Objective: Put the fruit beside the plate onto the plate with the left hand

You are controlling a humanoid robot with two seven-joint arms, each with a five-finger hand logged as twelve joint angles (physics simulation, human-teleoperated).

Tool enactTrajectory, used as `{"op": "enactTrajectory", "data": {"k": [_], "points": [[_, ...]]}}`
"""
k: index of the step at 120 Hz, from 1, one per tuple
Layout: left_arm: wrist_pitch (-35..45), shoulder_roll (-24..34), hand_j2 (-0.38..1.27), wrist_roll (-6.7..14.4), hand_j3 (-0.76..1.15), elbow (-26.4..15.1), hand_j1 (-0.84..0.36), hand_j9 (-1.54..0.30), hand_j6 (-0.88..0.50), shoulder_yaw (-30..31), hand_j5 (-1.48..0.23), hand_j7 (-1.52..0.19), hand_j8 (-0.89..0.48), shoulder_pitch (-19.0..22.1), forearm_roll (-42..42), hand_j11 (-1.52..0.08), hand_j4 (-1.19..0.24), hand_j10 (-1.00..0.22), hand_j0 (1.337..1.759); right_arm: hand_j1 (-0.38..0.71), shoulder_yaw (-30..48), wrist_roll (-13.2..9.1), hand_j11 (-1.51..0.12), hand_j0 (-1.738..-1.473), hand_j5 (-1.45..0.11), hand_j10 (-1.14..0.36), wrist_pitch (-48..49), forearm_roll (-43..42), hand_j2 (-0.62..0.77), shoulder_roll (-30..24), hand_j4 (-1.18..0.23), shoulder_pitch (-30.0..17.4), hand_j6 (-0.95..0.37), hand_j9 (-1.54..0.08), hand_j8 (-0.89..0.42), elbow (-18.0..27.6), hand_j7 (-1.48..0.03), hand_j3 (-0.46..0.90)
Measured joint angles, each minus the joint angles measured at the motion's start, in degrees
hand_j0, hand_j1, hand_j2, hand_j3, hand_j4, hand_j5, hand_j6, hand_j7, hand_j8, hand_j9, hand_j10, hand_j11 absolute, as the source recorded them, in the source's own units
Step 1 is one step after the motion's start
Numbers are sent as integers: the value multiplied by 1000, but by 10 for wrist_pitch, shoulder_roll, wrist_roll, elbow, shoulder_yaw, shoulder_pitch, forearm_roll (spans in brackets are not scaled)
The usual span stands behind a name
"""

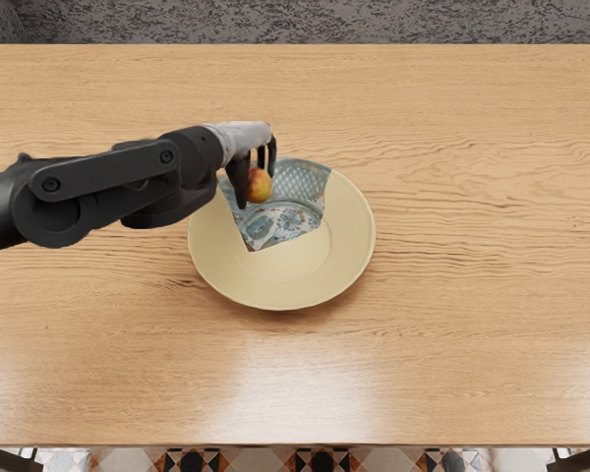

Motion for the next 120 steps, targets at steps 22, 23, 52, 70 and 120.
{"op": "enactTrajectory", "data": {"k": [22, 23, 52, 70, 120], "points": [[1, 0, 479, 0, 0, 0, -269, -1166, -436, 3, -1195, -1173, -565, 18, 0, -1170, -631, -859, 1651, -331, 0, 0, -20, -1658, -19, -15, 0, 0, -3, 0, -15, 0, -15, -20, -15, 0, -20, 0], [1, 0, 478, 0, 0, 0, -269, -1166, -436, 3, -1195, -1173, -565, 18, 0, -1169, -632, -859, 1651, -331, 0, 0, -20, -1658, -19, -15, 0, 0, -3, 0, -15, 0, -15, -20, -15, 0, -20, 0], [3, 0, 199, 0, 0, 0, 71, -518, -205, 2, -531, -521, -263, 13, -25, -520, -299, -383, 1655, -331, 0, 0, -20, -1658, -19, -15, 0, 0, -3, 0, -15, 0, -15, -20, -15, 0, -20, 0], [-36, 109, 96, 0, 0, -37, 216, -249, -100, -33, -255, -250, -127, -3, -155, -249, -144, -185, 1657, -331, 0, 0, -20, -1658, -20, -15, 0, 0, -3, 0, -15, 0, -15, -20, -15, 0, -20, 0], [-302, 367, 13, 0, 0, -111, 332, -32, -14, -425, -33, -33, -18, 257, -568, -32, -20, -25, 1658, -331, 0, 0, -20, -1658, -19, -15, 0, 0, -3, 0, -15, 0, -15, -20, -15, 0, -20, 0]]}}
